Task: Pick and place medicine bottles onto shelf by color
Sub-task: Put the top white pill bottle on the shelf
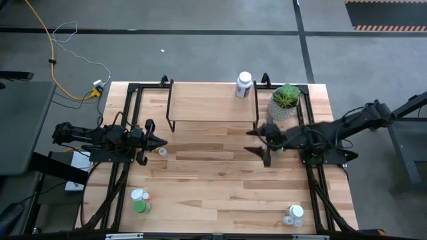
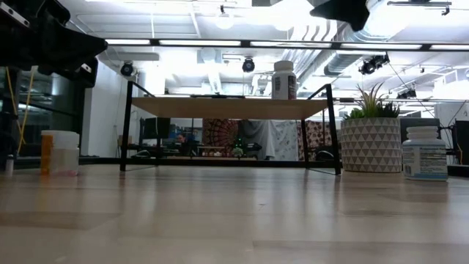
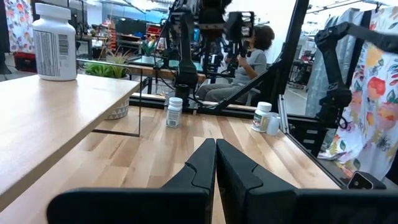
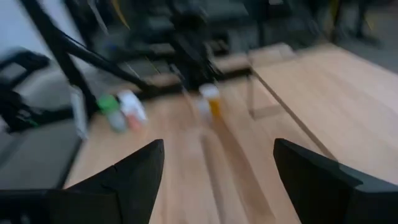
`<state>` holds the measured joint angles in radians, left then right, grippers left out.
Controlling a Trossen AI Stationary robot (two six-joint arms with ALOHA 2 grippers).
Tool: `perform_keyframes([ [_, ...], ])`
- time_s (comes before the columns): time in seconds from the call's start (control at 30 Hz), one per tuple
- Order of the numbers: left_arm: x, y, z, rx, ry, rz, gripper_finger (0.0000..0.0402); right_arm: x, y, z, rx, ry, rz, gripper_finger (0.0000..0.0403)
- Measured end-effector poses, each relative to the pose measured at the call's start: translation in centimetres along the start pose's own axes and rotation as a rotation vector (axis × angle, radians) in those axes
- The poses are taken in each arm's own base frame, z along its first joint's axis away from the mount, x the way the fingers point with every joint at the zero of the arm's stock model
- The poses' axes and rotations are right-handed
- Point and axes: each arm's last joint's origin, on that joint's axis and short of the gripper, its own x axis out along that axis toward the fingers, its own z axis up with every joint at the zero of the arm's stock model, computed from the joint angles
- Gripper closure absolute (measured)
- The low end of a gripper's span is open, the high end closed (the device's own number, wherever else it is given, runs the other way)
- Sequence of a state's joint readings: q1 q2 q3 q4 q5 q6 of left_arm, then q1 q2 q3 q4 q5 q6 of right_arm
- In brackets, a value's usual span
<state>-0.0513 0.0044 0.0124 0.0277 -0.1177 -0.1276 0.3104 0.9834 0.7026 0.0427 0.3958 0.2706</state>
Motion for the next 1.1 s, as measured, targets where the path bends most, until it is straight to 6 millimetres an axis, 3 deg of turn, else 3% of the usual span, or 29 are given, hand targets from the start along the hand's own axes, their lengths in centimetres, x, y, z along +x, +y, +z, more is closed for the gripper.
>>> perform_keyframes([
  [0.17, 0.0, 0.0, 0.0, 0.000, 0.000, 0.002, 0.0398, 0.4, -0.5, -3.4, -0.011, -0.191, 0.088, 0.0110],
  [0.37, 0.0, 0.0, 0.0, 0.000, 0.001, 0.002, 0.0398, 0.4, -1.3, -6.3, 0.003, -0.215, 0.095, 0.0110],
  [0.73, 0.0, 0.0, 0.0, -0.001, 0.000, 0.004, 0.0398, 1.3, -1.2, -7.3, 0.005, -0.165, 0.073, 0.0110],
  [1.1, 0.0, 0.0, 0.1, -0.054, -0.007, 0.006, 0.0398, 1.3, -1.2, -7.0, -0.007, -0.202, 0.073, 0.0110],
])
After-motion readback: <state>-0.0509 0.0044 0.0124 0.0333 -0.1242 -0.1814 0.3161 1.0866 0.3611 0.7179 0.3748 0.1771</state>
